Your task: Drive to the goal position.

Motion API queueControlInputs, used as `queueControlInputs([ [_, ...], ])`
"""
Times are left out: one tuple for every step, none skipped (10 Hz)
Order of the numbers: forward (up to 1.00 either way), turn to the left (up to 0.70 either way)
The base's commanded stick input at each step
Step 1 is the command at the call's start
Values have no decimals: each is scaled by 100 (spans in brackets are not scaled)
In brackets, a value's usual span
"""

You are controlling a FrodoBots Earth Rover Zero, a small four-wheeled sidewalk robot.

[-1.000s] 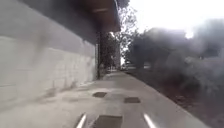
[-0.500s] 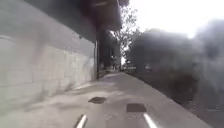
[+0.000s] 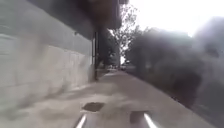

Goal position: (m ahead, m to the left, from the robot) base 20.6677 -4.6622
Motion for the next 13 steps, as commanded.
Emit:
queueControlInputs([
  [70, 0],
  [70, 0],
  [70, 0],
  [70, 0],
  [70, 0],
  [70, -30],
  [70, -25],
  [70, -32],
  [70, -32],
  [70, -31],
  [70, -17],
  [70, -3],
  [70, 0],
])
